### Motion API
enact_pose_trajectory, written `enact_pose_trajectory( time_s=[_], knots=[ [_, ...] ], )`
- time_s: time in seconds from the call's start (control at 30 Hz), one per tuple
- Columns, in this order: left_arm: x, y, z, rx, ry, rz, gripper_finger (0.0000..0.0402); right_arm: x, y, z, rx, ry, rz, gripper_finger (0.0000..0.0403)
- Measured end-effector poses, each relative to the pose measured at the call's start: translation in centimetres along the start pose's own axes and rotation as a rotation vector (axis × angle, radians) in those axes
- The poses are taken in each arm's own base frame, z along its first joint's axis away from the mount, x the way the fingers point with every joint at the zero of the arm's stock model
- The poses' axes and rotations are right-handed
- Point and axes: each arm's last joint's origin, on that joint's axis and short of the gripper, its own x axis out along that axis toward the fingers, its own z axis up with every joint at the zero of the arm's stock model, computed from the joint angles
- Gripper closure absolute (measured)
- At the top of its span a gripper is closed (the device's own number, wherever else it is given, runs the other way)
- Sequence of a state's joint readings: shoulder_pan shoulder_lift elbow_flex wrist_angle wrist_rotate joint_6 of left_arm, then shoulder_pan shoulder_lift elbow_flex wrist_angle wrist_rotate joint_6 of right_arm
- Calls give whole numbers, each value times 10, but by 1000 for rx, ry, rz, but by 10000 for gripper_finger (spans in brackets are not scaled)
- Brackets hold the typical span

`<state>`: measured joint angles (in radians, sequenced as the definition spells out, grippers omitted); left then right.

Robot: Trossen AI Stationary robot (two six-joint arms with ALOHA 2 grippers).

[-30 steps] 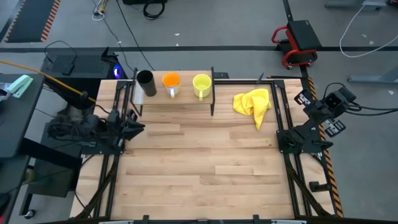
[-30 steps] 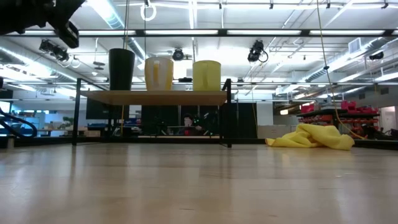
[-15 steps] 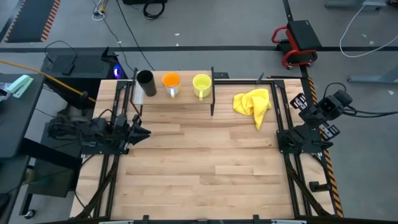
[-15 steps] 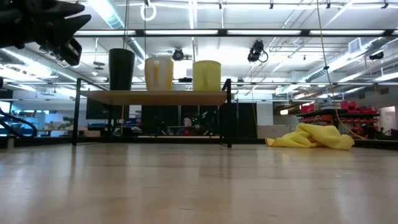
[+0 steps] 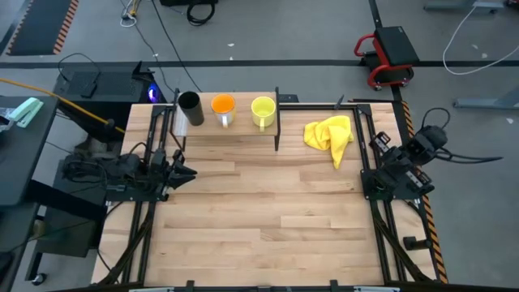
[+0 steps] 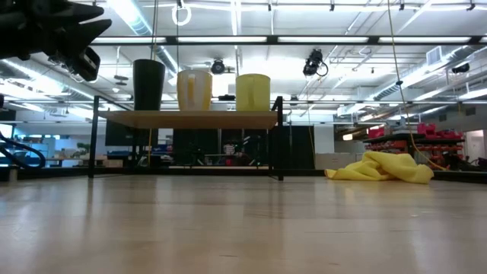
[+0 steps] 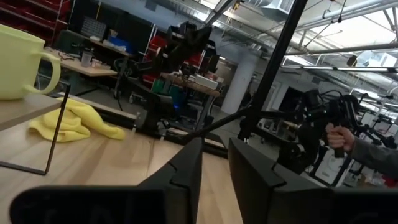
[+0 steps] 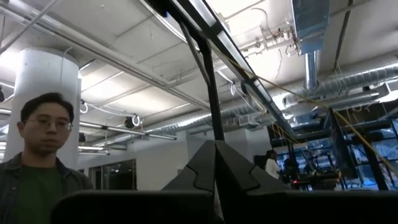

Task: Stack small to large cups/mugs on shelf
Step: Return to Home Position

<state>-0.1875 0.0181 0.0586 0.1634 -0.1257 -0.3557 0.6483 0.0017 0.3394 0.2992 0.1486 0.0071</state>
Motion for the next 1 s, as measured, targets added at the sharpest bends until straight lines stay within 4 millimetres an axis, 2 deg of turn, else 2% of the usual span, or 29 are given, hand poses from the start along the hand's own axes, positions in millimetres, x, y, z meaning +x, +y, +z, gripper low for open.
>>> enact_pose_trajectory(
  time_s=[0.23, 0.53, 1.0],
  knots=[
    [0, 0, 0, 0, 0, 0, 321, -2, 0, -20, 45, -17, 0, 389],
    [0, 0, -1, 1, 6, 2, 311, -9, -2, -49, 57, -47, -14, 389],
    [0, 0, -1, 1, 6, 2, 314, -14, -7, -71, 16, 6, -134, 389]
  ],
)
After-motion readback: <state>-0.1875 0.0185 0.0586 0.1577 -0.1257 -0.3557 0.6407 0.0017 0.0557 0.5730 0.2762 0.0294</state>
